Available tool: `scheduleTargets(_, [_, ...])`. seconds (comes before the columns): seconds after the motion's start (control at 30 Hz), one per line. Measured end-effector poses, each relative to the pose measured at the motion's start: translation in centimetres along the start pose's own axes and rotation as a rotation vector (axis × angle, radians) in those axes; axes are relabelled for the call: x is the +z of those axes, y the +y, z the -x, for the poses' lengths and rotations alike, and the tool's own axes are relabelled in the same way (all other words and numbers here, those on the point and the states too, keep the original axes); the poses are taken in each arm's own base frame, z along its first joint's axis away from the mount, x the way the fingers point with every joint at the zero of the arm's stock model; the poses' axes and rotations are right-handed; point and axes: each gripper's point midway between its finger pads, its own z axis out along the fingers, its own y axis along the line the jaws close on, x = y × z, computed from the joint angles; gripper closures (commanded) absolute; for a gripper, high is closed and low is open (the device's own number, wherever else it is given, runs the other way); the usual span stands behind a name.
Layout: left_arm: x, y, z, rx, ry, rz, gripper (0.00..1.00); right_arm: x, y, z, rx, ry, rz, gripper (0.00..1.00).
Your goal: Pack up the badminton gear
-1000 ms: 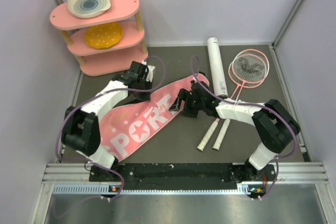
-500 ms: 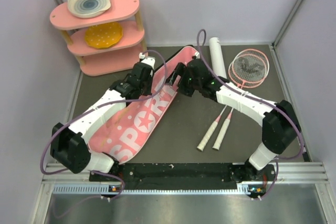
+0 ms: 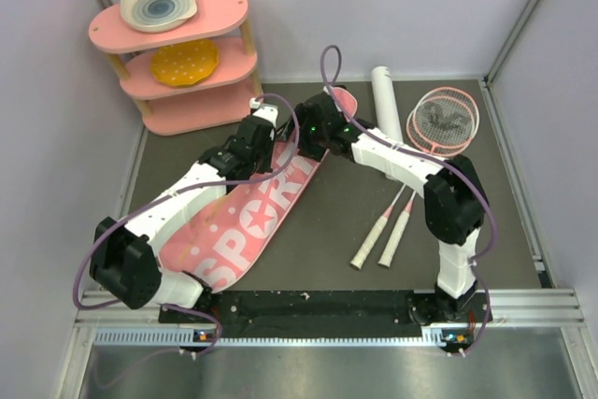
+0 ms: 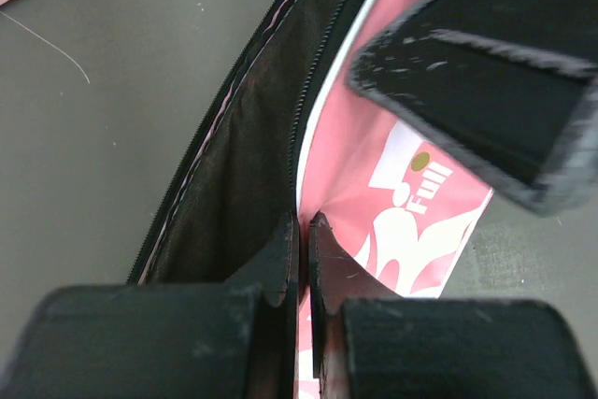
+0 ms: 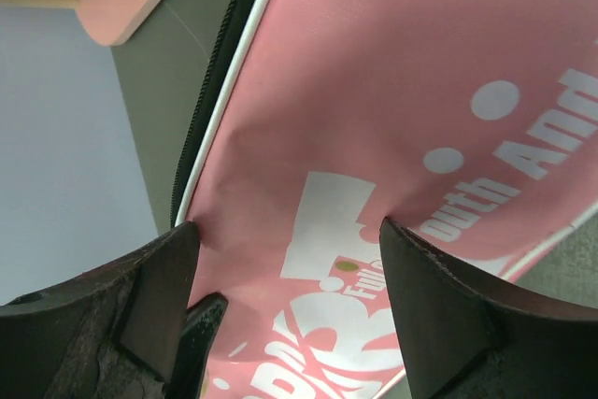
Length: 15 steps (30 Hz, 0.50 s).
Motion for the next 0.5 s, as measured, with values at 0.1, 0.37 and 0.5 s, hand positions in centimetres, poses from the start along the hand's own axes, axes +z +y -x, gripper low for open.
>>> scheduleTargets(0.1, [-0.1,-0.2,-0.1,0.005,0.002,-0.006,1.00,1.1,0.0,-0.7,-0.021,0.008,-0.028,0.22])
scheduleTargets(0.37, [0.0,0.0,-0.1,0.024,0.000,0.010,1.00,1.4,1.0,-1.5,-0.090,0.012,-0.047,0.22])
scheduleTargets(0.5, [0.1,0.0,-0.3,0.029,0.007,0.017,1.00,1.9,1.1,-1.8,-0.111,0.013,-0.056,0.24])
